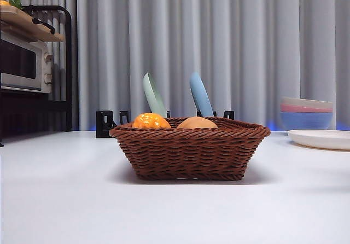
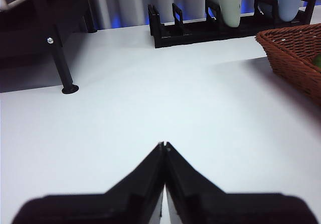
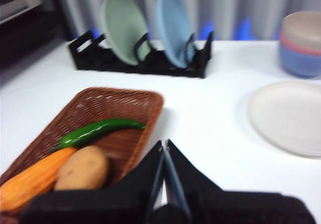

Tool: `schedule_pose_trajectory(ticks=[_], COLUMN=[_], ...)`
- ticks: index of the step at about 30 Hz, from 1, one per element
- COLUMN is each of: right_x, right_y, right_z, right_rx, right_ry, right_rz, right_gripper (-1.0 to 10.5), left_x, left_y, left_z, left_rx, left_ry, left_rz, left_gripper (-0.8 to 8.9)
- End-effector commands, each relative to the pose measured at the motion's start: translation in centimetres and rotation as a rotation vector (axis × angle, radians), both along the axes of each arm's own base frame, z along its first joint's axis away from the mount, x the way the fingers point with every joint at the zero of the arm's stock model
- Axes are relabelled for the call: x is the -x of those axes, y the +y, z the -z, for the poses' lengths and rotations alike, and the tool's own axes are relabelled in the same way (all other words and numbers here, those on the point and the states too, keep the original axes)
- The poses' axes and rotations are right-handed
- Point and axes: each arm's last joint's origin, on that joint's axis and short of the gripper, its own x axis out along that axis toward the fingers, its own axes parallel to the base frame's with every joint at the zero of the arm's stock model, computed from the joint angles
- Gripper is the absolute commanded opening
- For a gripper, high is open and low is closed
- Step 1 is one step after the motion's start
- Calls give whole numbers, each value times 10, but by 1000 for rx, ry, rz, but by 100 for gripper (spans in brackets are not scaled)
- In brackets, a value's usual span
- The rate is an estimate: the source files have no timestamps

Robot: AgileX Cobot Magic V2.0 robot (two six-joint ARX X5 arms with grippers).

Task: Pick up the basket,pick up the corn from the table,pick up the potato from the table,pick up the cucumber from the table,put all items into the basket

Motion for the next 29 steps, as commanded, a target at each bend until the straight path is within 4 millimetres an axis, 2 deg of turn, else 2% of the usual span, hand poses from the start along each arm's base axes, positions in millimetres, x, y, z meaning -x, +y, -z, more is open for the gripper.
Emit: schedule_pose_trajectory(ticks=[1,4,7,11,17,19,23,29], right_x=[5,14,21,26,27,26,23,21], right_y=[-5,-15,-25,-33,-36,-35,-34,-34], right_z=[-1,-2,8,41,97,110,129,145], right_rx=[40,66,56,34,8,4,1,-10], right_ry=[-35,-95,-157,-221,-233,-219,-174,-105], right_rz=[62,127,195,247,146,110,88,95], right_gripper=[-16,-16,-16,-16,-16,-16,-16,-16], left_x=[0,0,0,0,0,0,0,0], left_y=[0,0,0,0,0,0,0,0], left_z=[5,5,5,5,5,5,5,5], left_rx=[9,9,9,9,9,9,9,9], left_ry=[14,14,14,14,14,14,14,14], left_rz=[-6,-6,-6,-7,-7,-7,-6,-7], left_gripper=[-3,-3,-3,-3,-3,-3,-3,-3])
